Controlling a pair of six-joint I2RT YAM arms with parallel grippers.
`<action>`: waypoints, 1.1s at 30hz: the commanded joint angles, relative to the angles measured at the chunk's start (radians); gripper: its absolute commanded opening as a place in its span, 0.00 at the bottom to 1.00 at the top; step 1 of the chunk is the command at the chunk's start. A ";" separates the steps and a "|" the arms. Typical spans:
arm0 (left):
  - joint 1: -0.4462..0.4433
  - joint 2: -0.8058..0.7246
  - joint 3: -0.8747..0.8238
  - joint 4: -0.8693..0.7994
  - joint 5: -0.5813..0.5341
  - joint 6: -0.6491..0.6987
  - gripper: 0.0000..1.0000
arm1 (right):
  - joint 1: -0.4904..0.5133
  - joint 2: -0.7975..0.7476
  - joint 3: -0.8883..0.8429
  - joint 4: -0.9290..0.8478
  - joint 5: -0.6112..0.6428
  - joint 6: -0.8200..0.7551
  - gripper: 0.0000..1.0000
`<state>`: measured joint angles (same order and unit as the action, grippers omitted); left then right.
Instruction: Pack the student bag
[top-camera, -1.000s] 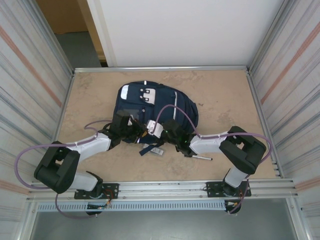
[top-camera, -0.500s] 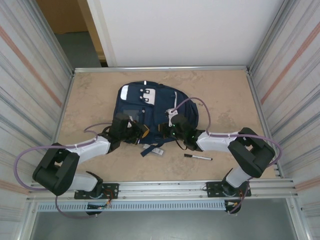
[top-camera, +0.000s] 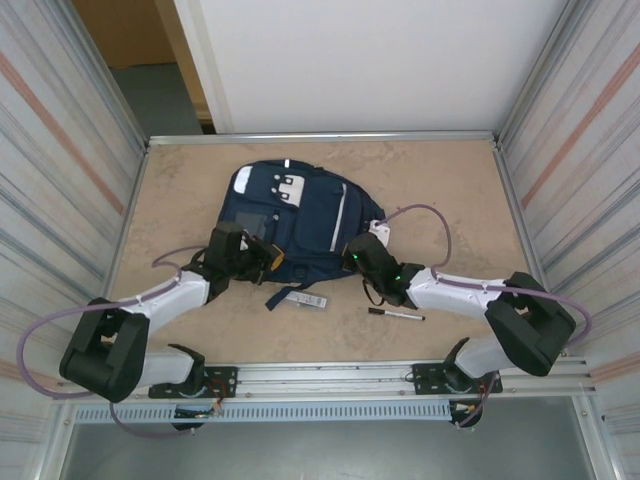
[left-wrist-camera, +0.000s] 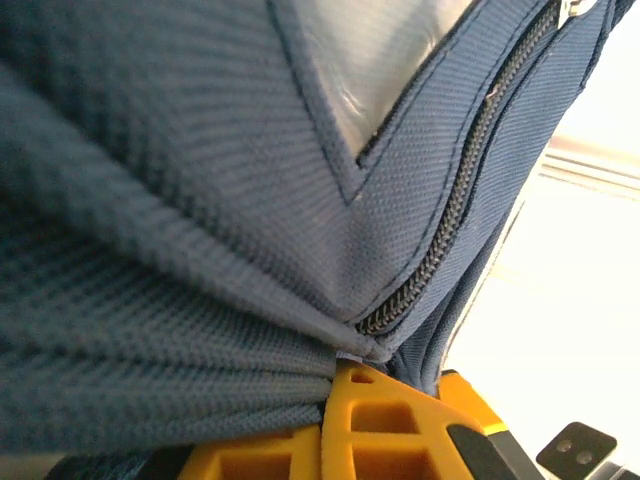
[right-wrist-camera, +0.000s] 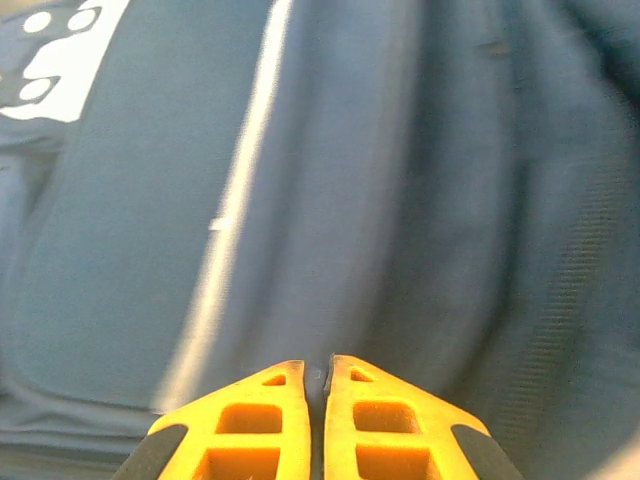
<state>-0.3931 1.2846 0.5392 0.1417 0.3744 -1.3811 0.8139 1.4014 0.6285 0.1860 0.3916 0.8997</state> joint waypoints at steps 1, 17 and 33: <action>0.070 0.000 0.051 -0.146 -0.074 0.101 0.00 | -0.075 -0.042 -0.061 -0.020 0.153 -0.121 0.00; 0.368 0.424 0.556 -0.506 0.153 0.550 0.00 | -0.296 -0.093 -0.036 0.210 -0.353 -0.421 0.00; 0.263 0.258 0.556 -0.658 -0.063 0.418 0.71 | -0.082 0.115 0.198 0.318 -0.475 -0.406 0.00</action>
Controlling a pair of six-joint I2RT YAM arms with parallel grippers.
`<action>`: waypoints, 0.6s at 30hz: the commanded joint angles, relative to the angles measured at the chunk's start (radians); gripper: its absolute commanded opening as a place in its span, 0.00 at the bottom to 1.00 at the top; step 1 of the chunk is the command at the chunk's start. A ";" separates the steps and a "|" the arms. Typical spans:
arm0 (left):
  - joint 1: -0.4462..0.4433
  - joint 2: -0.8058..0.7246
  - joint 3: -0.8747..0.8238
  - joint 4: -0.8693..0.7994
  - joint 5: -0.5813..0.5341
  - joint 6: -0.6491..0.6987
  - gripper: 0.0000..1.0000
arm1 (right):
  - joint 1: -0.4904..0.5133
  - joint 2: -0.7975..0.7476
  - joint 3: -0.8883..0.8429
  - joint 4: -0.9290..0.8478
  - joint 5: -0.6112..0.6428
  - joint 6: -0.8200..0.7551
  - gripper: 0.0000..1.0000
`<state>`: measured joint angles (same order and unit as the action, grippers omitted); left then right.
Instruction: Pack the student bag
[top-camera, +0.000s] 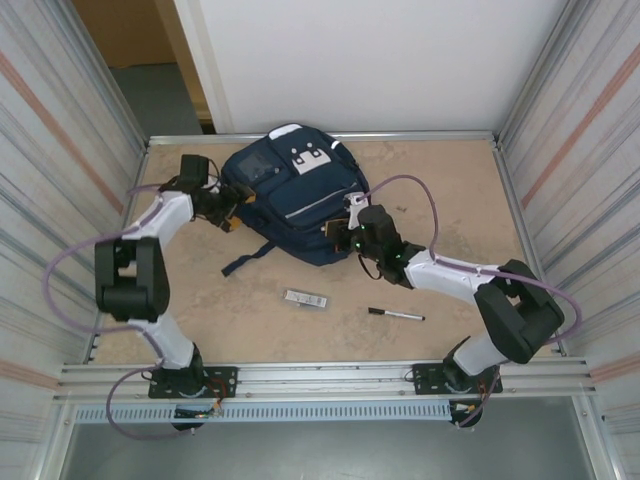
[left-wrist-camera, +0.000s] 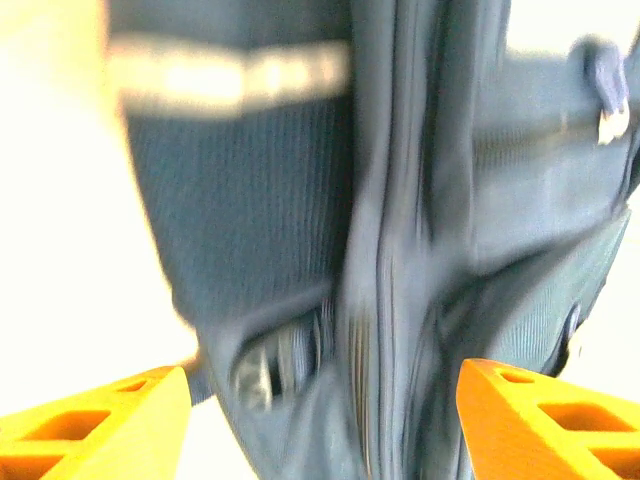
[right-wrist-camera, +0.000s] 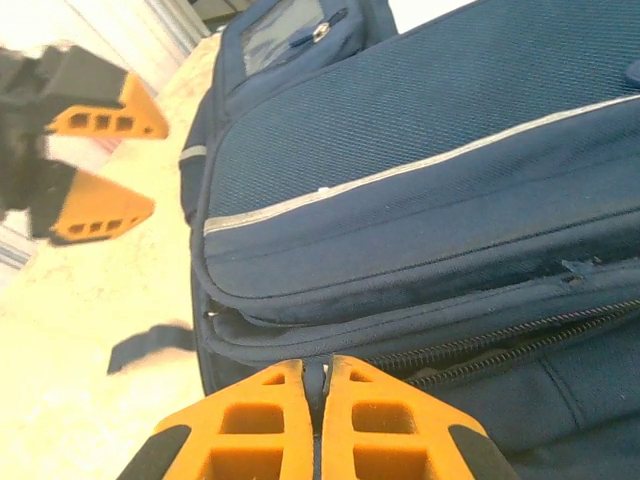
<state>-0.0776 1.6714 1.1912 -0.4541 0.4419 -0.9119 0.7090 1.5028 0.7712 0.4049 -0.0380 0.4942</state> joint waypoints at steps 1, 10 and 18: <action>-0.075 -0.167 -0.145 -0.041 -0.139 -0.077 0.70 | 0.033 0.020 0.059 0.110 -0.051 -0.002 0.00; -0.310 -0.287 -0.285 0.125 -0.336 -0.275 0.71 | 0.100 0.089 0.089 0.173 -0.108 -0.020 0.00; -0.352 -0.288 -0.281 0.169 -0.400 -0.318 0.68 | 0.146 0.121 0.091 0.198 -0.104 -0.014 0.00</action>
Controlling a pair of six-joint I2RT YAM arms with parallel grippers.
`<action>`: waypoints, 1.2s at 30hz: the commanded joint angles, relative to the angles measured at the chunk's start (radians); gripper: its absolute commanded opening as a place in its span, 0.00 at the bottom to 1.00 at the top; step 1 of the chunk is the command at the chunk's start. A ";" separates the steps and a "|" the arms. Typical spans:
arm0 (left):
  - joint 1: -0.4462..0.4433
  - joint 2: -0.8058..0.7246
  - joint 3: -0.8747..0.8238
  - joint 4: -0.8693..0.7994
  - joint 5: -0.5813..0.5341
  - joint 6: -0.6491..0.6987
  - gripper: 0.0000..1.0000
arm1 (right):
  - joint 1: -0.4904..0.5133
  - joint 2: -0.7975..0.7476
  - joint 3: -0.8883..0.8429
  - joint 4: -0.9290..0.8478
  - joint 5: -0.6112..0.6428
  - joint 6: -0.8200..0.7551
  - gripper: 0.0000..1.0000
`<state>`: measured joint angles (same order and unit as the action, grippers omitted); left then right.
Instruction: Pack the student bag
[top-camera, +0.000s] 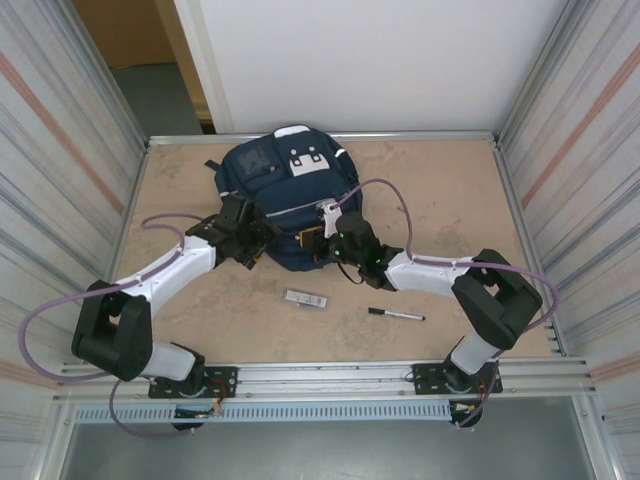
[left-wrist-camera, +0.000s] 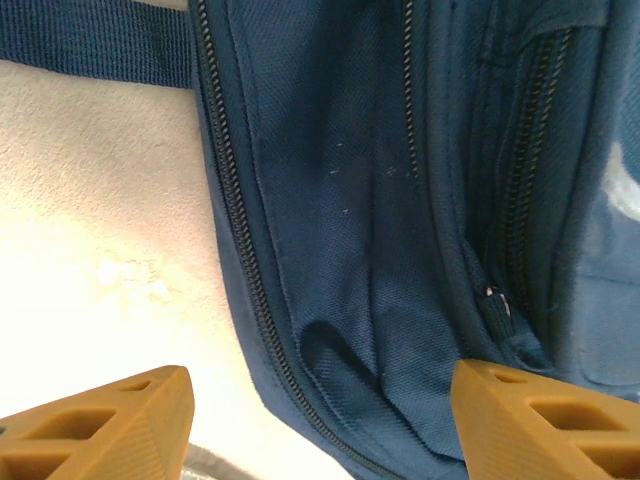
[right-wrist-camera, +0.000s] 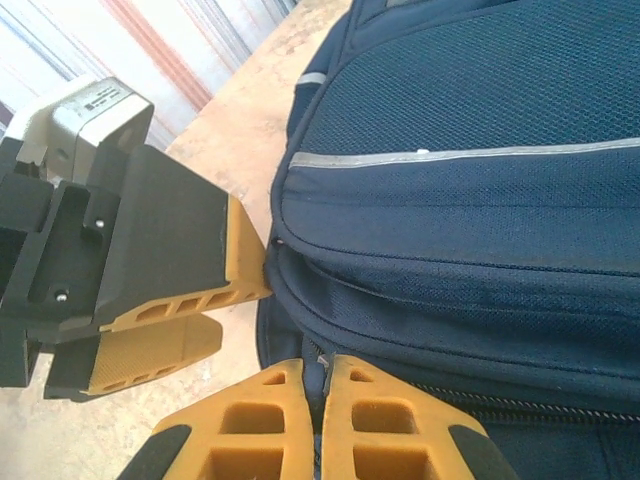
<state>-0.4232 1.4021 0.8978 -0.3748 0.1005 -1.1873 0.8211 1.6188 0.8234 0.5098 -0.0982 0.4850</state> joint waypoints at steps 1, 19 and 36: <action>-0.009 -0.031 0.003 0.088 -0.062 -0.053 0.67 | 0.033 0.008 0.039 0.094 -0.047 0.000 0.00; -0.015 -0.058 -0.076 0.146 -0.104 -0.161 0.58 | 0.054 0.045 0.103 0.080 -0.073 0.021 0.00; 0.154 -0.001 -0.069 0.198 0.055 -0.033 0.00 | 0.054 0.016 0.013 0.035 0.029 -0.037 0.00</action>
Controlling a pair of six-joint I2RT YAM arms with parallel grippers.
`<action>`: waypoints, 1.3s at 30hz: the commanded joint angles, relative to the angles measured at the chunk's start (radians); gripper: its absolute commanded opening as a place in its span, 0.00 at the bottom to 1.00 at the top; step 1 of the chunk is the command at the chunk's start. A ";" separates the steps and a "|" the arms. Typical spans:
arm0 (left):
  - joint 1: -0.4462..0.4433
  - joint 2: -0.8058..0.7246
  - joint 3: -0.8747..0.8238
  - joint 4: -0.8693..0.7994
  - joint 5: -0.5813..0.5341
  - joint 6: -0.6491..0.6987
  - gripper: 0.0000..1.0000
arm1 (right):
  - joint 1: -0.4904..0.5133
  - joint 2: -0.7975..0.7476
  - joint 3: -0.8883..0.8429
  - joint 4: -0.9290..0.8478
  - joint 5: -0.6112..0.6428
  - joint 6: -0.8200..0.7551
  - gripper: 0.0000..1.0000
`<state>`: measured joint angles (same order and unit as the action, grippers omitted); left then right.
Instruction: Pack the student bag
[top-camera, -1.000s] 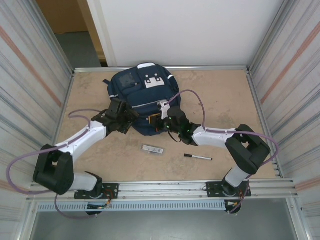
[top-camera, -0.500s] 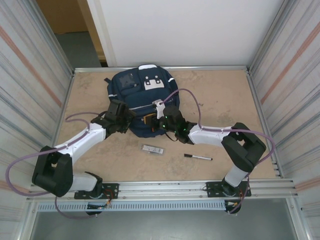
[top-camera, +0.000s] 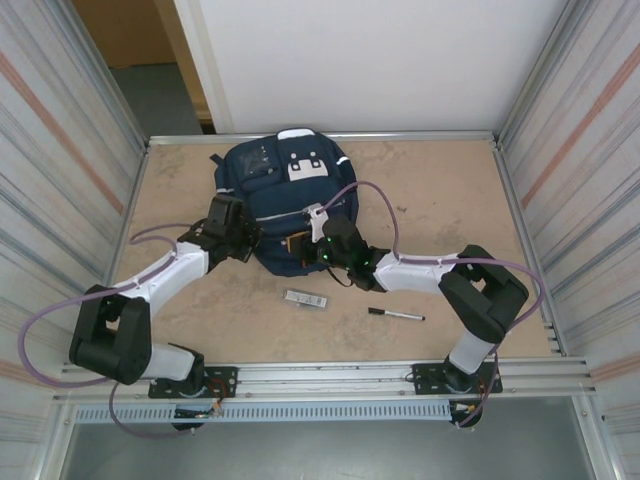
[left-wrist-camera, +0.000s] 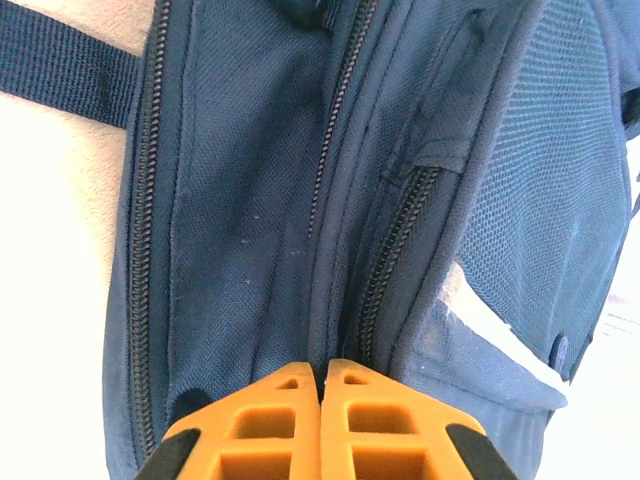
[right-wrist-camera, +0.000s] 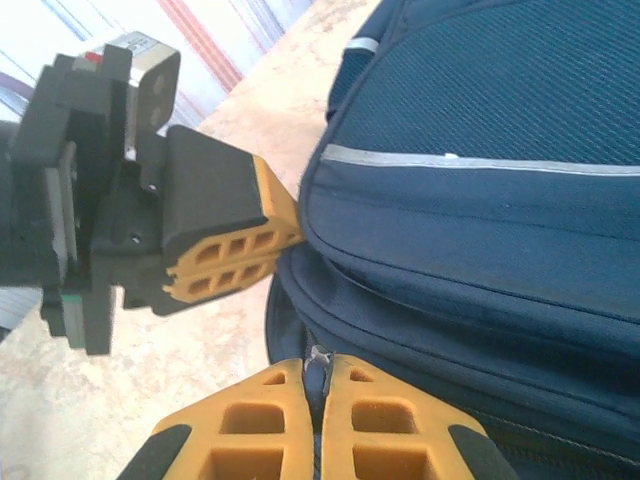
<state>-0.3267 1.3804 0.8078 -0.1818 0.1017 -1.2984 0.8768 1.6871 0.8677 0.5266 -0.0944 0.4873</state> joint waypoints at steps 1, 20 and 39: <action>0.077 0.018 0.027 -0.005 0.068 0.100 0.00 | -0.019 -0.066 -0.049 0.008 0.038 -0.062 0.00; 0.334 0.354 0.488 -0.326 0.449 0.498 0.00 | -0.242 -0.145 -0.107 -0.135 -0.090 -0.280 0.00; 0.168 -0.077 0.159 -0.407 0.240 0.242 0.67 | -0.044 0.017 0.116 0.001 -0.255 -0.148 0.00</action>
<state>-0.0986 1.3342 0.9966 -0.6193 0.3916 -0.9554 0.8253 1.7126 0.9707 0.4450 -0.3004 0.3077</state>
